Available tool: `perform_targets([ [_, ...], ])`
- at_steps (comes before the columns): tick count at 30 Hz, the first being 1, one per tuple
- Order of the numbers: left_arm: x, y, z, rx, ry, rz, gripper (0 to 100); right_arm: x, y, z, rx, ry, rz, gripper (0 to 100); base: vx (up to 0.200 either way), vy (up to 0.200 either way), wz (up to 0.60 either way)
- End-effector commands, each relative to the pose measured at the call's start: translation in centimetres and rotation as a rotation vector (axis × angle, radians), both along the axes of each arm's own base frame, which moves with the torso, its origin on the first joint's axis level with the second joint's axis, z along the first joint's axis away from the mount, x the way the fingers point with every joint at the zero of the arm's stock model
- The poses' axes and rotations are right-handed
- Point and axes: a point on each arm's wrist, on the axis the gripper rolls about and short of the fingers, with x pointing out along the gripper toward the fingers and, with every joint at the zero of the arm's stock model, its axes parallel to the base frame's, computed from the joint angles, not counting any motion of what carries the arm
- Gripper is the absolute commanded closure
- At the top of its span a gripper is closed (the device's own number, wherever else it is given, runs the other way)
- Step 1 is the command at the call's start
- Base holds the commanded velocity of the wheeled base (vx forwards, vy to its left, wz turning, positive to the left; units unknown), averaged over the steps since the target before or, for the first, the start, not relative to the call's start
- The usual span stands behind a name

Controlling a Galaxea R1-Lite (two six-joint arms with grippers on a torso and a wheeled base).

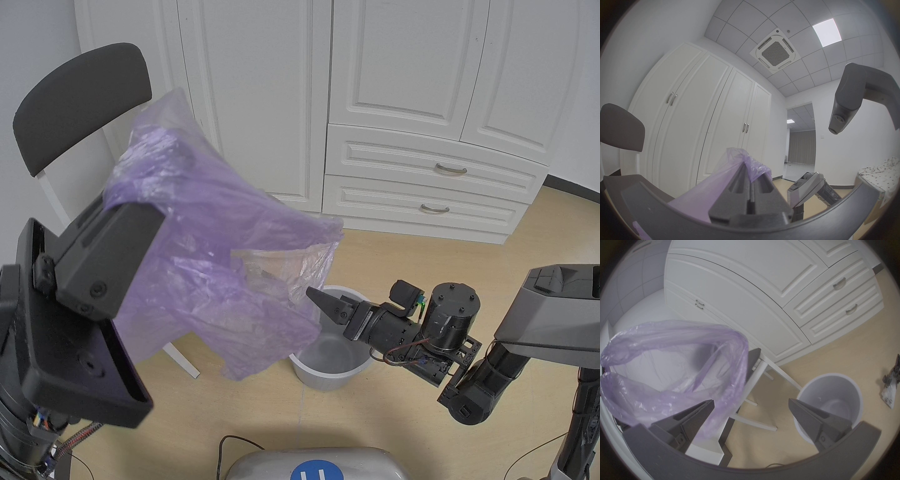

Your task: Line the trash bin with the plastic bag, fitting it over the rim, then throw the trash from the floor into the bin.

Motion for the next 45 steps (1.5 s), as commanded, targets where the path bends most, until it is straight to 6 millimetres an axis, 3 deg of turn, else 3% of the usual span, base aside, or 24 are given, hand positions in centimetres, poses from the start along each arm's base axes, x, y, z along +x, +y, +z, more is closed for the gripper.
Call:
perform_targets([
  [1, 0.1, -0.3, -0.2, 0.010, 0.008, -0.002, 100, 0.6, 0.1, 1.0, 0.031, -0.048, -0.008, 0, 0.000, 0.000, 0.00],
  [5, 0.3, -0.5, -0.6, 0.025, 0.016, -0.004, 100, 1.7, -1.1, 1.6, 0.048, -0.067, -0.052, 0, 0.000, 0.000, 0.00],
  [12, 0.4, -0.8, -0.8, 0.033, 0.023, -0.003, 100, 1.8, -1.4, 1.9, 0.053, -0.073, -0.055, 0, 0.000, 0.000, 0.00],
  [20, 0.4, -0.9, -0.7, 0.027, 0.021, -0.004, 100, 0.6, -0.8, -1.1, -0.020, 0.015, 0.013, 0, 0.000, 0.000, 0.00],
  [26, 0.4, -0.8, -0.6, 0.025, 0.018, -0.003, 100, -0.2, -0.6, -1.7, -0.040, 0.039, 0.046, 0, 0.000, 0.000, 0.00],
  [28, 0.4, -0.8, -0.6, 0.022, 0.017, -0.003, 100, -1.2, -1.1, -2.5, -0.074, 0.079, 0.106, 0, 0.000, 0.000, 0.00],
  [40, 0.3, -0.7, -0.5, 0.020, 0.015, -0.003, 100, -1.5, -1.2, -2.5, -0.081, 0.077, 0.138, 0, 0.000, 0.000, 0.00],
  [41, 0.3, -0.7, -0.6, 0.021, 0.016, -0.003, 100, -1.5, -1.2, -2.5, -0.081, 0.077, 0.138, 100, 0.000, 0.000, 0.00],
  [45, 0.3, -0.7, -0.6, 0.024, 0.017, -0.001, 100, -1.6, -1.4, -2.0, -0.076, 0.067, 0.135, 100, 0.000, 0.000, 0.00],
])
